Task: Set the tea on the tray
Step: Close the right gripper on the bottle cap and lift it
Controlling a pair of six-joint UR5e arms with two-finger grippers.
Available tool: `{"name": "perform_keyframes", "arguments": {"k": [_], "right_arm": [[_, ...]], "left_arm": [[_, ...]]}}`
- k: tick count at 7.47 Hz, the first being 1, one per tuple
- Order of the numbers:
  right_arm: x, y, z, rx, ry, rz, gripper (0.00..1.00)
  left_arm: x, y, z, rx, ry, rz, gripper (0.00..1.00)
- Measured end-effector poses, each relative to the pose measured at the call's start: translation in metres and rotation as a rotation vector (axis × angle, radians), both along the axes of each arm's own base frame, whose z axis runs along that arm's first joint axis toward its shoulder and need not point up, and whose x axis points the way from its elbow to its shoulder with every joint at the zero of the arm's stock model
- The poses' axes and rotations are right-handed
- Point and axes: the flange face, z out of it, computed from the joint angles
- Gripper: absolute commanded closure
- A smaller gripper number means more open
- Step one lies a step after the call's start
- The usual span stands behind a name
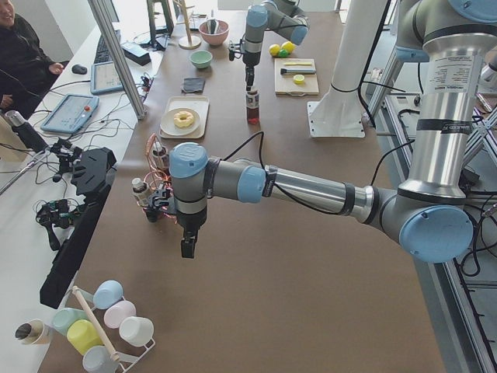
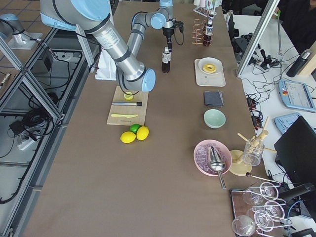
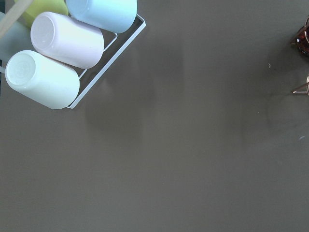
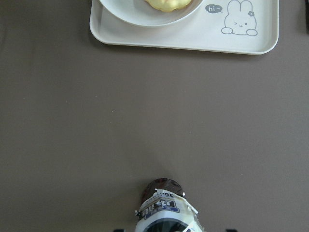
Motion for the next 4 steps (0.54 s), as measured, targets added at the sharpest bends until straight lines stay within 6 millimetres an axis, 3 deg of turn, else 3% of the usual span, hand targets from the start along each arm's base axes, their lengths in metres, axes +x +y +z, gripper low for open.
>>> {"name": "perform_keyframes", "arguments": {"k": [3, 4], "right_arm": [[-0.0061, 0.0091, 0.0008, -0.017, -0.005, 0.004, 0.44], [-0.0069, 0.0115, 0.0024, -0.022, -0.005, 0.006, 0.63]], "left_arm": [[0.0, -0.0037, -0.0028, 0.006, 0.0, 0.001, 0.02], [0.0, -0.0043, -0.0028, 0.006, 0.0, 0.001, 0.02]]}}
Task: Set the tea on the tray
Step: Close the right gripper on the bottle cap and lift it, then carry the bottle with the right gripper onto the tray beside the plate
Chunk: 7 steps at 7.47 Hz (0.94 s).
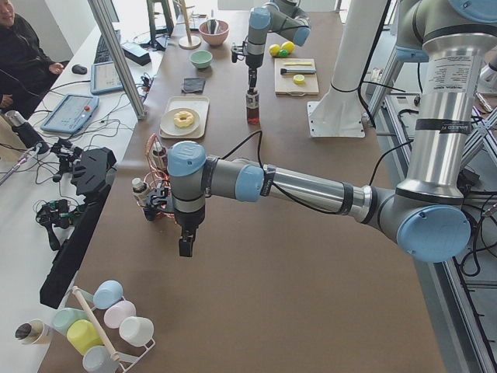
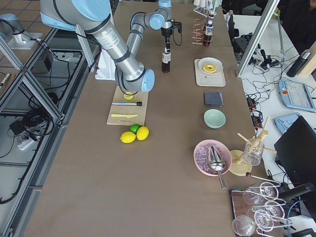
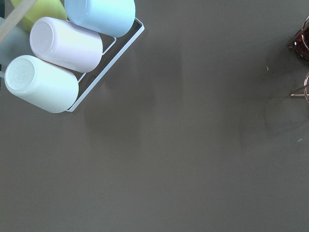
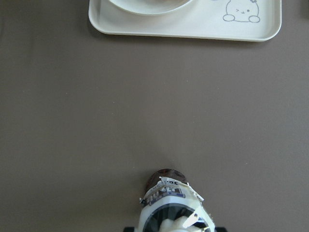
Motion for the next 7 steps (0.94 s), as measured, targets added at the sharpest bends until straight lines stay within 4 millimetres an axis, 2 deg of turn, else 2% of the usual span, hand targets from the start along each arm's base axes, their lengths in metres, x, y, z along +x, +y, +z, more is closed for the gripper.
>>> {"name": "perform_keyframes", "arguments": {"k": [1, 5, 6, 7], "right_arm": [[0.001, 0.002, -0.001, 0.0, -0.005, 0.001, 1.0], [0.008, 0.0, 0.002, -0.003, -0.009, 0.016, 1.0], [0.017, -0.007, -0.002, -0.006, -0.019, 0.03, 1.0], [0.037, -0.022, -0.011, -0.019, -0.047, 0.045, 1.0]], "left_arm": [[0.0, 0.0, 0.0, 0.0, 0.0, 0.0, 0.02], [0.0, 0.0, 0.0, 0.0, 0.0, 0.0, 0.02], [0.0, -0.001, 0.0, 0.001, 0.0, 0.0, 0.02], [0.0, -0.002, -0.002, 0.003, 0.0, -0.001, 0.02]]}}
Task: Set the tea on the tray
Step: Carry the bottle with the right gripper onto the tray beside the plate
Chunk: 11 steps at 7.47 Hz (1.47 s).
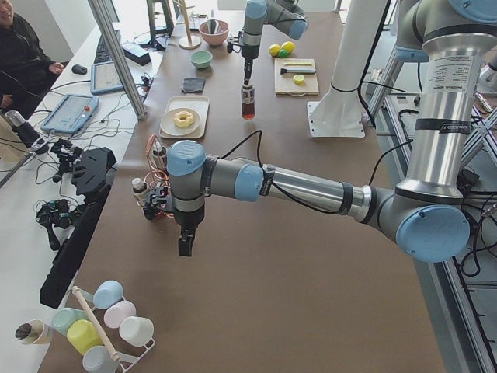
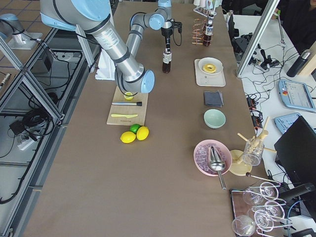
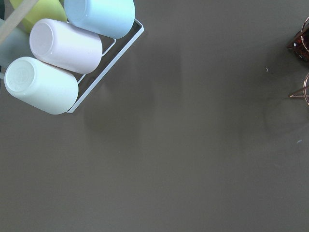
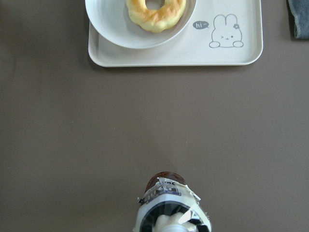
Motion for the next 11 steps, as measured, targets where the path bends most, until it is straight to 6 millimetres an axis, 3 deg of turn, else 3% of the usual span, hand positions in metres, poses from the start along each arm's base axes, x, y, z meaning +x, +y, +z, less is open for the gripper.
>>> {"name": "perform_keyframes", "arguments": {"k": [1, 3, 6, 8, 11], "right_arm": [[0.026, -0.022, -0.012, -0.018, -0.032, 0.014, 1.0], [0.071, -0.078, -0.017, -0.016, -0.037, 0.038, 1.0], [0.116, -0.21, -0.014, -0.019, -0.007, 0.034, 1.0], [0.118, -0.274, 0.019, 0.001, 0.006, 0.038, 1.0], [0.094, -0.305, 0.058, 0.042, 0.022, 0.038, 1.0]], "left_arm": [[0.0, -0.001, -0.001, 0.001, 0.0, 0.0, 0.02], [0.001, -0.007, -0.005, 0.007, 0.0, 0.001, 0.02], [0.002, -0.013, -0.01, 0.014, 0.001, 0.002, 0.02], [0.004, -0.016, -0.012, 0.016, 0.001, 0.003, 0.02], [0.005, -0.023, -0.013, 0.017, 0.001, 0.004, 0.02]]}}
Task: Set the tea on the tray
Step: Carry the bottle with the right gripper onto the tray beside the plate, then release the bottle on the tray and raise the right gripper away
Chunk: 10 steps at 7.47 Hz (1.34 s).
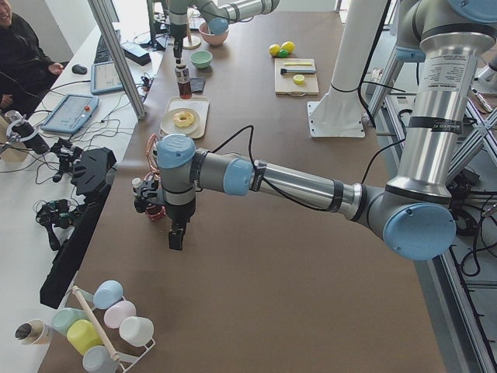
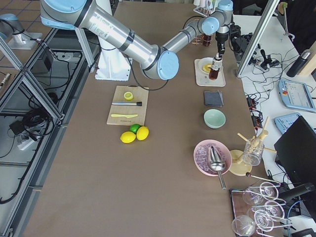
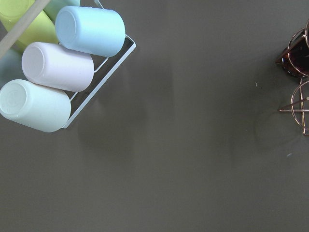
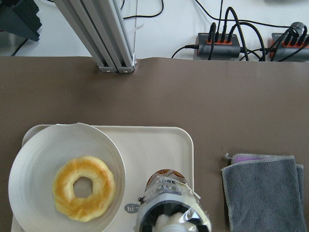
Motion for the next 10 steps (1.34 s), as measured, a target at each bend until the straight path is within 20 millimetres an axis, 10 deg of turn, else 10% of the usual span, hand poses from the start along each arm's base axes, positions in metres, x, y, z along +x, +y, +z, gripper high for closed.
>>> {"name": "perform_keyframes", "arguments": {"k": [5, 6, 7, 10], "right_arm": [[-0.04, 0.009, 0.015, 0.033, 0.028, -0.013, 1.0], [-0.044, 0.011, 0.017, 0.035, 0.032, -0.017, 0.79], [-0.046, 0.012, 0.019, 0.037, 0.035, -0.019, 0.01], [-0.045, 0.011, 0.021, 0.05, 0.054, -0.006, 0.0]], "left_arm": [[0.0, -0.01, 0.002, -0.004, -0.001, 0.003, 0.02], [0.0, -0.01, 0.002, -0.005, -0.001, 0.003, 0.02], [0.0, -0.011, 0.003, -0.006, -0.001, 0.002, 0.02], [0.0, -0.013, 0.003, -0.008, -0.001, 0.003, 0.02]]}}
